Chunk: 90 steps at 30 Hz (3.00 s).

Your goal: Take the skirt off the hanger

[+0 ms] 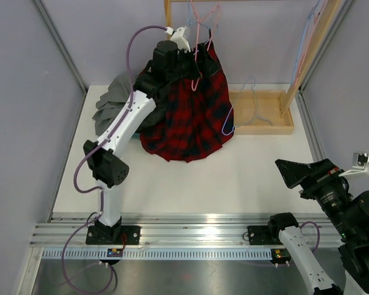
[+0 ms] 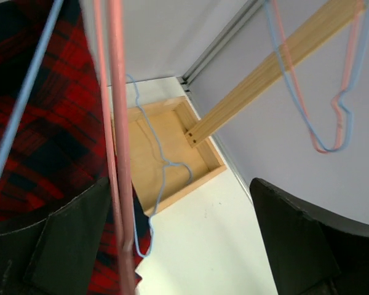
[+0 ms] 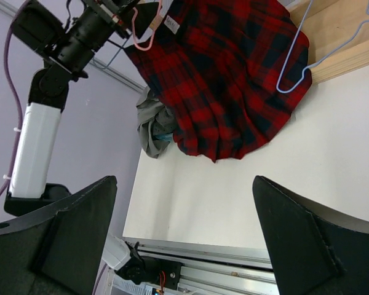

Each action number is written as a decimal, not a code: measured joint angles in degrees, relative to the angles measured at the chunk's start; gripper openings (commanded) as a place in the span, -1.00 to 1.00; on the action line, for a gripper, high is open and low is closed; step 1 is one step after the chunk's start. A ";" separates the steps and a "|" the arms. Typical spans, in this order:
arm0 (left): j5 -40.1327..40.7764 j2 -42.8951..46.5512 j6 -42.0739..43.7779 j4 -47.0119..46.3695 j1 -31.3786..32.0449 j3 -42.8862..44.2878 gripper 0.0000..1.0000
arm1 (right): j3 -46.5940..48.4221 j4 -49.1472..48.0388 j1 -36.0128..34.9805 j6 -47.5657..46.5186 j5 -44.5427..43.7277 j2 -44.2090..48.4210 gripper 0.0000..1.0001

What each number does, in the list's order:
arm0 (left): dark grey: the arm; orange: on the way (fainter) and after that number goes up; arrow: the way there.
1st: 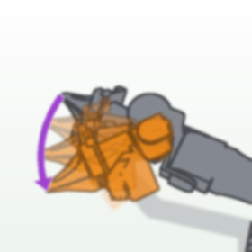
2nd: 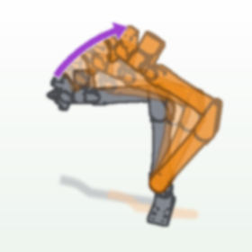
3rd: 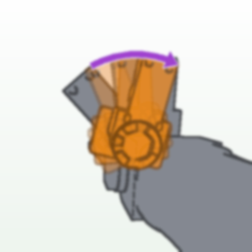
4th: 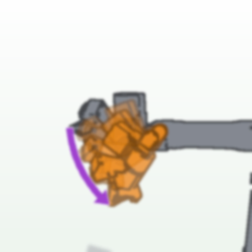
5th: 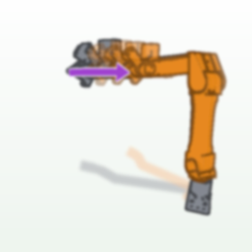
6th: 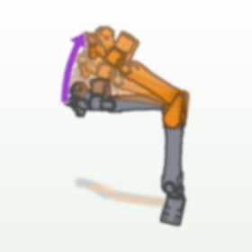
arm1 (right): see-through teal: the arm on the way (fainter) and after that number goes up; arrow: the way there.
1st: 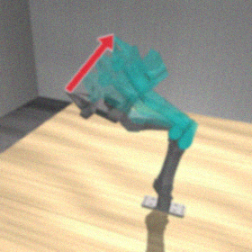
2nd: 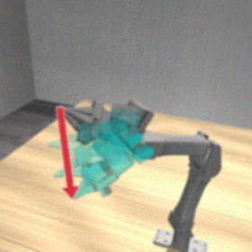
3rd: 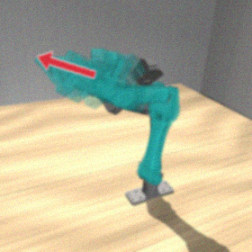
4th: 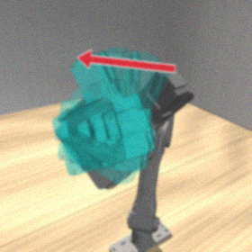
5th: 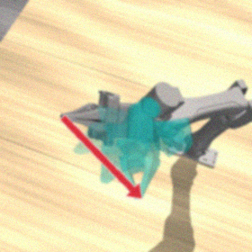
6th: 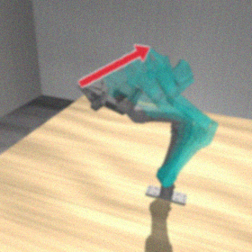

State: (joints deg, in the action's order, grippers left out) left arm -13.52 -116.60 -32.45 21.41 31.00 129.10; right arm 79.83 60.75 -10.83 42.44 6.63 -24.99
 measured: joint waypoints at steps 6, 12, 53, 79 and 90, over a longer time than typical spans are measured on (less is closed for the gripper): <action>1.01 12.15 2.89 2.58 3.28 -6.51 0.98 | 3.19 0.59 0.00 -0.66 -0.11 -0.68 0.99; 11.58 24.72 9.25 5.99 7.82 -15.61 0.98 | 4.33 0.33 0.00 -1.22 -0.74 -2.86 0.99; 39.85 42.99 20.61 -26.82 9.62 -74.31 0.98 | 68.19 -18.45 -14.97 -7.56 15.02 -85.83 0.95; 37.29 47.56 14.64 -31.41 9.53 -87.86 0.98 | 69.00 -38.97 -18.38 -3.58 11.17 -100.43 -0.63; 37.77 45.99 19.82 -31.06 9.46 -81.55 0.98 | 61.07 -41.46 -18.32 -3.61 8.26 -96.83 -1.00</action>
State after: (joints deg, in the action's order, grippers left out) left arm 24.25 -70.61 -12.62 -9.65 40.47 47.55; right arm 140.90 19.29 -29.15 38.83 14.90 -121.82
